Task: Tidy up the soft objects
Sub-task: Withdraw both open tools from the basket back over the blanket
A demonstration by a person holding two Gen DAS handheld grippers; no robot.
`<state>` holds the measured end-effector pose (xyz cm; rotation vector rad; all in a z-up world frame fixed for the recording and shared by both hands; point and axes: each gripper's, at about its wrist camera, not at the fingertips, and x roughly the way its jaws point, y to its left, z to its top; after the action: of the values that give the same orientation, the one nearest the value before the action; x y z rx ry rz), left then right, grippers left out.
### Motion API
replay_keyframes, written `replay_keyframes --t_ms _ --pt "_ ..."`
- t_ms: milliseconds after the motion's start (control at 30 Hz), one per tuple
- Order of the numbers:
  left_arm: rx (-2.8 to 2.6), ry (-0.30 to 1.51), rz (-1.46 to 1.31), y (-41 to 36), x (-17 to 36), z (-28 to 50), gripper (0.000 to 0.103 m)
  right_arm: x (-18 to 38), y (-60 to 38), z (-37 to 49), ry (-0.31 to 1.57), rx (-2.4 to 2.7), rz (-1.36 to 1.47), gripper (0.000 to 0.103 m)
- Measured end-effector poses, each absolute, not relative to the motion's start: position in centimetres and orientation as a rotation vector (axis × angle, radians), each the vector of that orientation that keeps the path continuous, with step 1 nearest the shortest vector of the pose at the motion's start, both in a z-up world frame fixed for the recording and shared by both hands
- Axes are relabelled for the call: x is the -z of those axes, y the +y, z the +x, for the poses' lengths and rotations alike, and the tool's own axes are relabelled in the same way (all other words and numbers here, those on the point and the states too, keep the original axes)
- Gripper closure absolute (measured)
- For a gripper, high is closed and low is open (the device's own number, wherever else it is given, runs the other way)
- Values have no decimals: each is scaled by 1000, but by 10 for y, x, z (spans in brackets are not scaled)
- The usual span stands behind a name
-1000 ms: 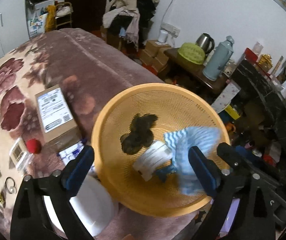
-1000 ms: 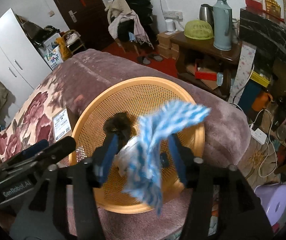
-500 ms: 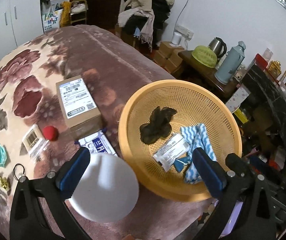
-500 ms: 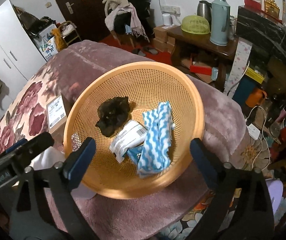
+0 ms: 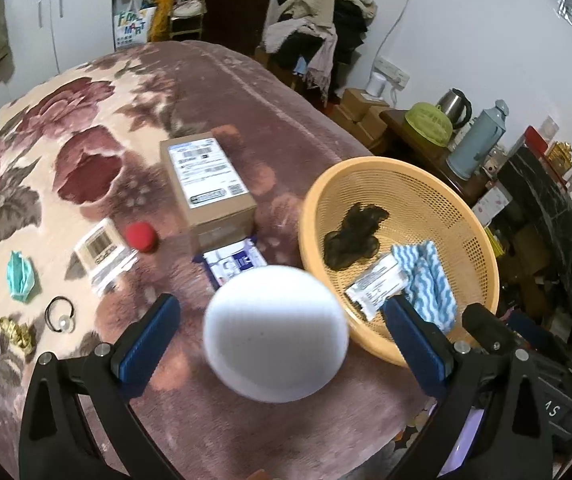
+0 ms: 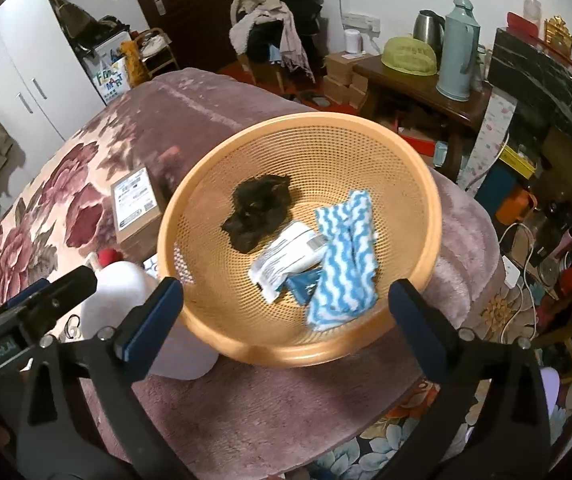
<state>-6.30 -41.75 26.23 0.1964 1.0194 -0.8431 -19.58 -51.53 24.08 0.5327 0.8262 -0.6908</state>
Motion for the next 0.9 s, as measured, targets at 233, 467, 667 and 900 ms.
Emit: replay_keyframes --t_ms 233,467,667,900 --pt "817 1026 178 -389 -260 -54 1 -243 -493 -183 840 662 502 0" --pt "782 1034 152 -361 -258 -44 1 -248 -472 -173 845 634 467 0" --pt "765 1038 134 -340 -256 -40 1 -252 -456 -163 853 614 434 0" --pt "741 1039 119 -315 -254 -29 1 -253 -433 -150 866 581 400 0"
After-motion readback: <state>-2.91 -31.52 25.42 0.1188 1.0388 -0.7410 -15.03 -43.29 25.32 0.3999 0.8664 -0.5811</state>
